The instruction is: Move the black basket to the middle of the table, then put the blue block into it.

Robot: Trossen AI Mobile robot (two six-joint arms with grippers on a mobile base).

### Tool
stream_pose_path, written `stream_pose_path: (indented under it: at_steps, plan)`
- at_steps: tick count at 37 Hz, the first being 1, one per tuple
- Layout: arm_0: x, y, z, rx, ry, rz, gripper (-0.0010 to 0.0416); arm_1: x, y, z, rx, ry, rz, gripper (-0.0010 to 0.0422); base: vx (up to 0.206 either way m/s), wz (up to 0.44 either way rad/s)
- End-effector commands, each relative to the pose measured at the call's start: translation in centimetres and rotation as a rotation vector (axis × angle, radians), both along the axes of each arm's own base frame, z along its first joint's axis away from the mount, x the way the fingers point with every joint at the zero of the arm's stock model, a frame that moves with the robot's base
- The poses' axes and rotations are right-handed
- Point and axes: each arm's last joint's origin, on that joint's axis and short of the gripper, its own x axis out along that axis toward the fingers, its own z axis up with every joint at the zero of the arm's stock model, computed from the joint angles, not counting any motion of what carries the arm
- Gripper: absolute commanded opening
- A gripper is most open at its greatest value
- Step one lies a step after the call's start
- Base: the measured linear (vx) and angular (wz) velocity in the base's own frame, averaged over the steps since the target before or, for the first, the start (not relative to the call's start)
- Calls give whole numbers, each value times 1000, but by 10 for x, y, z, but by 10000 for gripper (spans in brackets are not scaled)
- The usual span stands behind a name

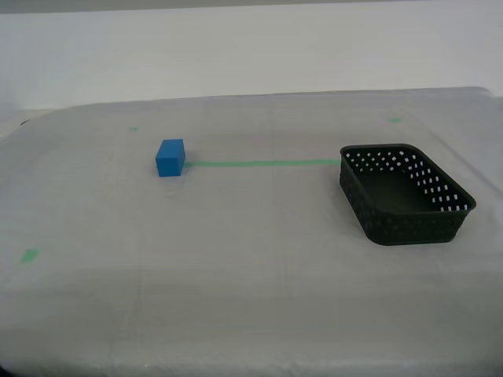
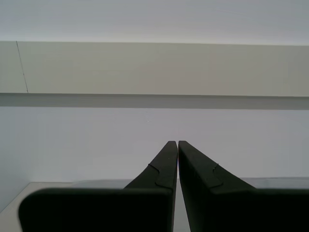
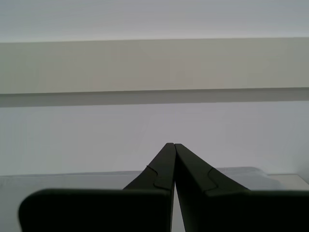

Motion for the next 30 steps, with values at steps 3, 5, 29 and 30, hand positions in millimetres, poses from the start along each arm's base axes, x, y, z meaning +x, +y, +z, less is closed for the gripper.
stream_pose_path:
  at_steps: [3, 5, 29, 30]
  plan:
    - [0, 0, 0, -2, 16, 1, 0, 0, 0, 1, 2, -6, -1, 0, 0, 0]
    - [1, 0, 2, -2, 37, 1, 0, 0, 0, 1, 2, -6, -1, 0, 0, 0]
    - [5, 0, 25, 24, 281, -1, 0, 0, 0, 1, 2, -6, -1, 0, 0, 0]
    - [5, 0, 27, 24, 294, -1, 0, 0, 0, 1, 2, -6, -1, 0, 0, 0]
